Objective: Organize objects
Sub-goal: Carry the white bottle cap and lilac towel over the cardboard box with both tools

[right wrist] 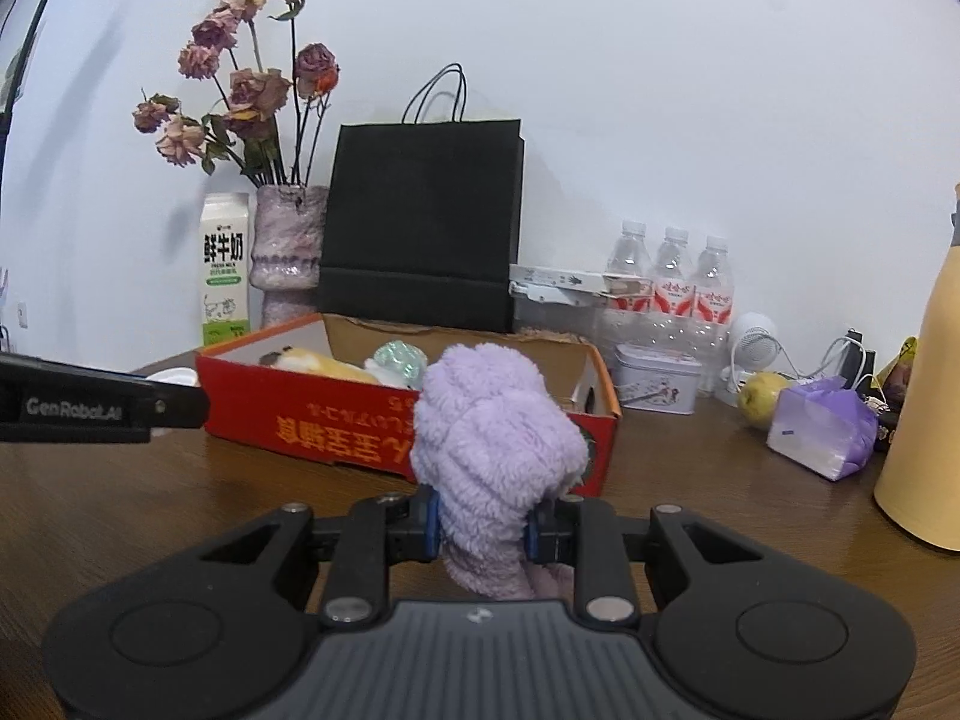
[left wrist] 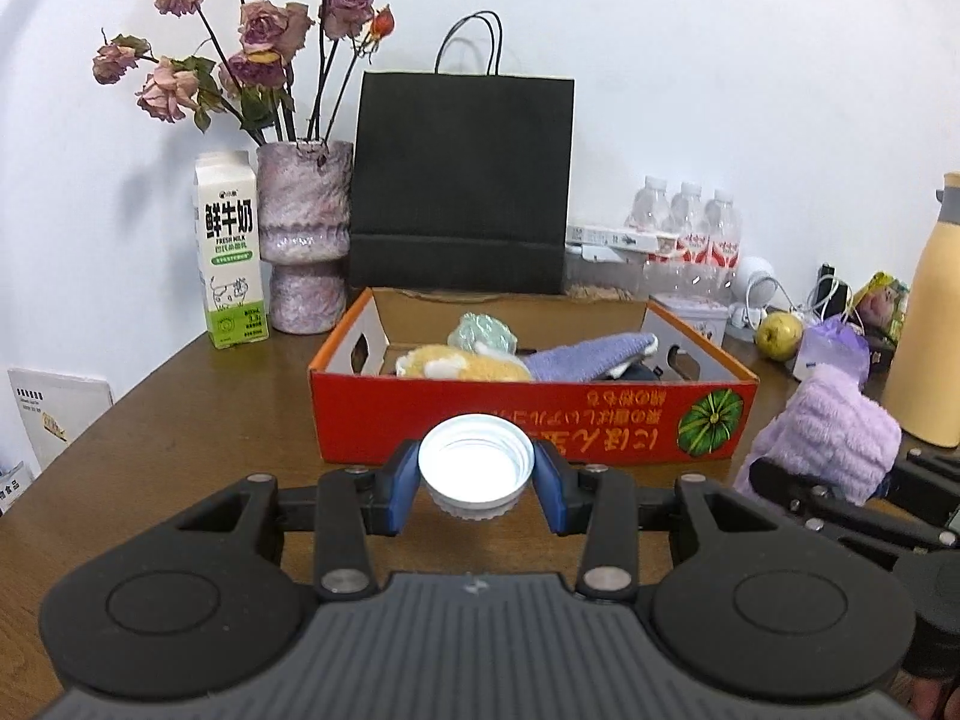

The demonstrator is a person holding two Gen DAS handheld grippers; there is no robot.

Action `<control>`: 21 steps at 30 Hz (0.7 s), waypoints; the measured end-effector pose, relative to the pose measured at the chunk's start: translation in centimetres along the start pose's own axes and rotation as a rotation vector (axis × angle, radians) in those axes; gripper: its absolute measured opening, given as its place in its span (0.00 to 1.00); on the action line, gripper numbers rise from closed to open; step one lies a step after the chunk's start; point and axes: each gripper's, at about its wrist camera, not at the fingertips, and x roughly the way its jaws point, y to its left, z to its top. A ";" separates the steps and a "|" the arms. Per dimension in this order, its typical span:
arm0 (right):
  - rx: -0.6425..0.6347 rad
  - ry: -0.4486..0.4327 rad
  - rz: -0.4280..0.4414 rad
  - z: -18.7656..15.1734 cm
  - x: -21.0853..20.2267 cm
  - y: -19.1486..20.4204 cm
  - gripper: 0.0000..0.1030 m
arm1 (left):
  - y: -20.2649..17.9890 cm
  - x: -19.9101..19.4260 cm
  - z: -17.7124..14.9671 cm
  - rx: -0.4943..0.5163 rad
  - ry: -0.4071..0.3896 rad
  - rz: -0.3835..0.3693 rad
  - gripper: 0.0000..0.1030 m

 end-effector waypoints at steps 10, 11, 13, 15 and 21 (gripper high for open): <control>0.016 -0.039 -0.011 2.1 0.9 1.1 0.23 | 0.0 1.1 2.0 -0.012 -0.033 -0.016 0.40; 0.011 -0.043 -0.008 2.4 1.0 1.3 0.23 | -0.1 1.2 2.3 -0.011 -0.039 -0.018 0.40; -0.005 -0.048 -0.004 2.8 1.3 1.7 0.23 | -0.3 1.4 2.8 -0.010 -0.051 -0.020 0.40; -0.009 -0.043 0.001 3.2 1.5 2.0 0.23 | -0.3 1.6 3.3 -0.016 -0.056 -0.019 0.40; -0.003 -0.022 0.015 4.2 2.6 1.9 0.23 | -0.1 2.6 4.4 -0.033 -0.069 -0.013 0.40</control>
